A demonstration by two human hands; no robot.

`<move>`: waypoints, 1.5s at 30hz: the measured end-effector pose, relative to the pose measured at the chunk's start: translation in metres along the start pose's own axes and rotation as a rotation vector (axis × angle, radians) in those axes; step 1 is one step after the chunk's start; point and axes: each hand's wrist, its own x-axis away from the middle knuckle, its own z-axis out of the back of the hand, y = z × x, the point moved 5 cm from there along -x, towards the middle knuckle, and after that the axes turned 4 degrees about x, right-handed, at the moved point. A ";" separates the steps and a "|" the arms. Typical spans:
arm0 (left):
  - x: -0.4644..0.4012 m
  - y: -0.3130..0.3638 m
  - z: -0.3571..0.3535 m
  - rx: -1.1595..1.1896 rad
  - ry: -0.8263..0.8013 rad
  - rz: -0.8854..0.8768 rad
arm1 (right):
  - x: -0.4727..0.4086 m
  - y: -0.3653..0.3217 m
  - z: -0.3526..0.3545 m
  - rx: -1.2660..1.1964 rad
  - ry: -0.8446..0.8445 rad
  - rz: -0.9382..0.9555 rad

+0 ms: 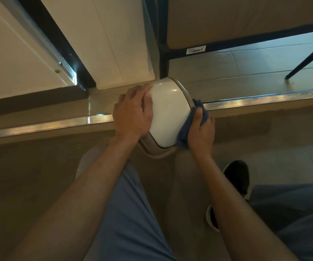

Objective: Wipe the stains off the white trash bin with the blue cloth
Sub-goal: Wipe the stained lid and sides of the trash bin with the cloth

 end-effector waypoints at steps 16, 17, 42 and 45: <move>0.004 0.002 0.000 0.012 0.025 0.019 | 0.017 0.025 0.010 -0.290 0.004 -0.212; 0.004 0.003 0.000 0.009 0.023 0.020 | 0.004 0.022 0.013 -0.264 -0.029 -0.241; 0.001 0.003 0.002 0.018 0.003 0.005 | -0.060 -0.010 0.022 0.046 -0.510 -0.387; 0.000 0.001 0.002 0.017 -0.003 0.001 | -0.082 -0.036 0.012 0.175 -0.568 -0.282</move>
